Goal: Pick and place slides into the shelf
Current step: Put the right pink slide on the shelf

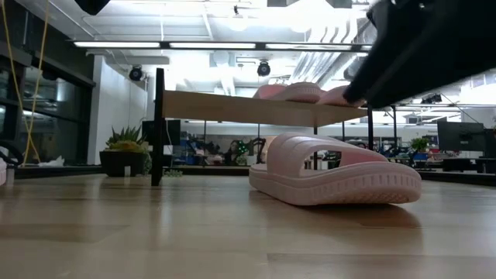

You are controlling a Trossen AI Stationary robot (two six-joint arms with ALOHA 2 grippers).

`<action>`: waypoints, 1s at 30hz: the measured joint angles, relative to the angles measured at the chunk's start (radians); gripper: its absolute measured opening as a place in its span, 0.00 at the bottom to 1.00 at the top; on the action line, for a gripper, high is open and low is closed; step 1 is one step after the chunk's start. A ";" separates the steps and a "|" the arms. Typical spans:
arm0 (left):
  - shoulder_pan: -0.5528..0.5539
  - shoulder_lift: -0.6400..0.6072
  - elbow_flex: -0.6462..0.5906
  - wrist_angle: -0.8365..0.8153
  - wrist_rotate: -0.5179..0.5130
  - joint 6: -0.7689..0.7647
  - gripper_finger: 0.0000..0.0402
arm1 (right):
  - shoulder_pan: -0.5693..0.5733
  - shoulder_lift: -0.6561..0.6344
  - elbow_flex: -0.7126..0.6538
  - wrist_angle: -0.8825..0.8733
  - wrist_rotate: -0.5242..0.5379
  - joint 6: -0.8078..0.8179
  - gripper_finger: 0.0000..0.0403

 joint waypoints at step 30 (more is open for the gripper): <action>0.000 0.000 0.000 0.000 0.000 0.002 0.45 | 0.005 0.082 0.000 -0.150 0.189 0.116 0.48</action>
